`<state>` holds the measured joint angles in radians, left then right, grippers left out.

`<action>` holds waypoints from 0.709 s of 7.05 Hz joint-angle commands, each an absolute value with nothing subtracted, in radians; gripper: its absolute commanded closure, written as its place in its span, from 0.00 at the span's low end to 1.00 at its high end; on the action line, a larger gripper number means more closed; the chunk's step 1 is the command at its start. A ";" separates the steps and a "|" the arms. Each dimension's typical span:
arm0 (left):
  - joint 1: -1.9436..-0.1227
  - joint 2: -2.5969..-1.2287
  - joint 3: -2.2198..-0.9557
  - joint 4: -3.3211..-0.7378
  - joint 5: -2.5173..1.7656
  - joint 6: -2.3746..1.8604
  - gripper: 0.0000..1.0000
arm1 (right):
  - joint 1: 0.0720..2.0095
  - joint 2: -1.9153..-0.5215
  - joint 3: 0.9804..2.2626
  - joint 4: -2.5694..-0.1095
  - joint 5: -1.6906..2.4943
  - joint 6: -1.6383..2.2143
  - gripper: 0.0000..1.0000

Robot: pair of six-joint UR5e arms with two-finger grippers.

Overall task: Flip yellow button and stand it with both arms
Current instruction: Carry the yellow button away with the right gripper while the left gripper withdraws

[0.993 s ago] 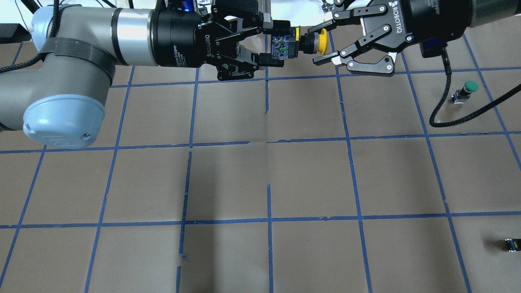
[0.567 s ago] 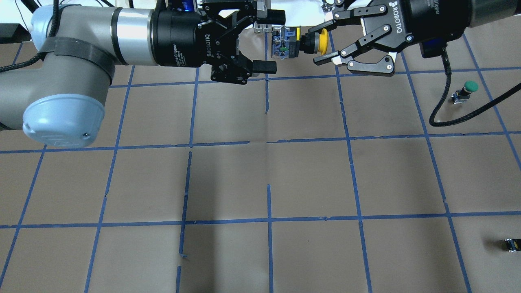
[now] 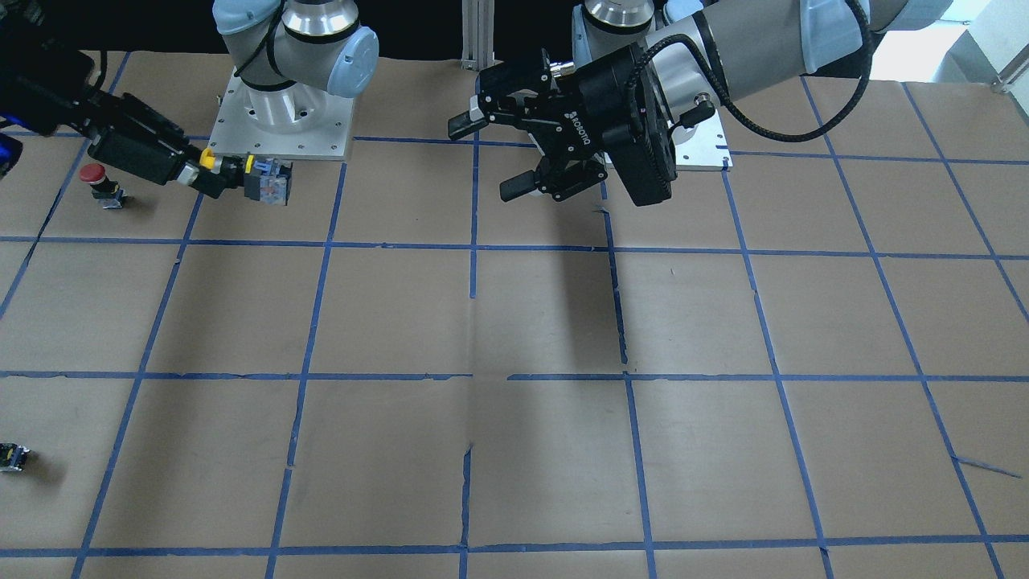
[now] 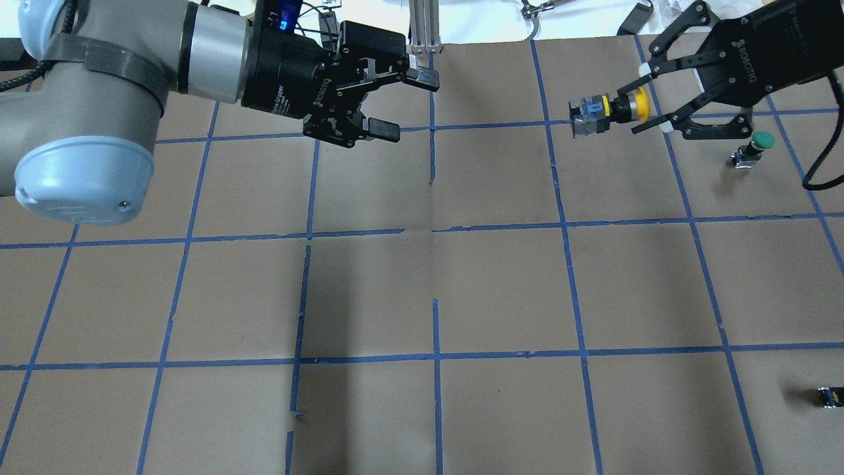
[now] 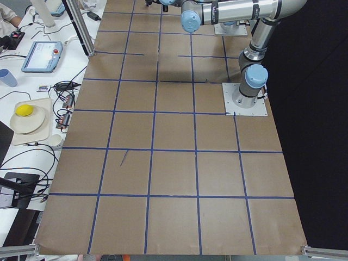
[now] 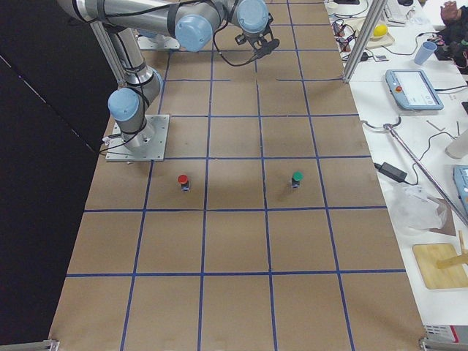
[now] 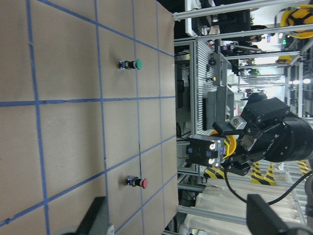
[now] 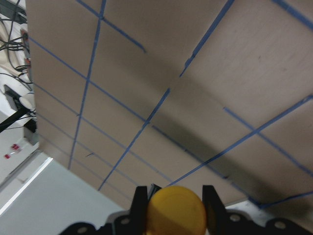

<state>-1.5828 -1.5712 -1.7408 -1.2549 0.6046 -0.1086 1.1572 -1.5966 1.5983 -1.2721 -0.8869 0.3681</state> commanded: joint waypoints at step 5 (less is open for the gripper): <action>-1.582 -1.578 -1.687 -1.423 1.423 0.065 0.00 | 0.950 -1.346 1.633 -1.675 -1.498 0.069 0.95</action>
